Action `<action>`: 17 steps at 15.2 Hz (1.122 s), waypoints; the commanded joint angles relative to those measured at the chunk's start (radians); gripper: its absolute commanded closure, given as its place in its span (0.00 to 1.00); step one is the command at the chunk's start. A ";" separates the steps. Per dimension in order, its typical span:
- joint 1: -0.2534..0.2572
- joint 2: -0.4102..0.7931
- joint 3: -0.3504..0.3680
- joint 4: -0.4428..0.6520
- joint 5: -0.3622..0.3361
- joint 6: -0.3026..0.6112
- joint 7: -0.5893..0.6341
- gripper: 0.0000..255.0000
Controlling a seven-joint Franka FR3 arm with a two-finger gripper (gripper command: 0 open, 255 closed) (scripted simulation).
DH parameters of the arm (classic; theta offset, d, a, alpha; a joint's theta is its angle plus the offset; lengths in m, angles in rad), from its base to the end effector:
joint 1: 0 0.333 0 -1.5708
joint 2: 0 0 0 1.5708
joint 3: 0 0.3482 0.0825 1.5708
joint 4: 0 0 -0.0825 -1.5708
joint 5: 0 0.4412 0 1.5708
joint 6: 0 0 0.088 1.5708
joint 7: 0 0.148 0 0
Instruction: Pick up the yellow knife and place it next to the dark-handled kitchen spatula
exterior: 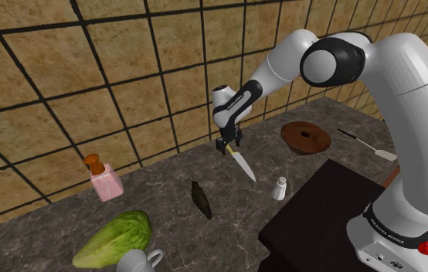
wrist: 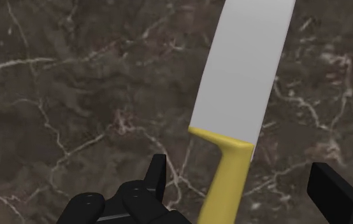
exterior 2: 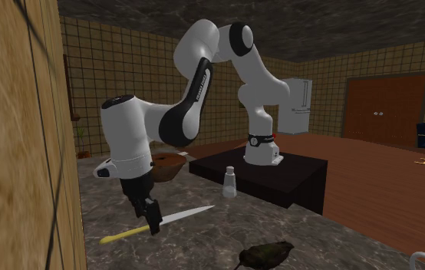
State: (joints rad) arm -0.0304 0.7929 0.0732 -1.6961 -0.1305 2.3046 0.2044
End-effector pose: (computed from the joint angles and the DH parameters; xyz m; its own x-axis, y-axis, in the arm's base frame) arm 0.6992 0.0224 0.0578 0.9814 -0.0865 -0.1714 -0.0766 -0.9950 0.0635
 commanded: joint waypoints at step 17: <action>0.000 -0.009 0.001 -0.005 0.001 -0.003 0.000 1.00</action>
State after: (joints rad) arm -0.0298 0.7901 0.0735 -1.6984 -0.1304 2.3047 0.2053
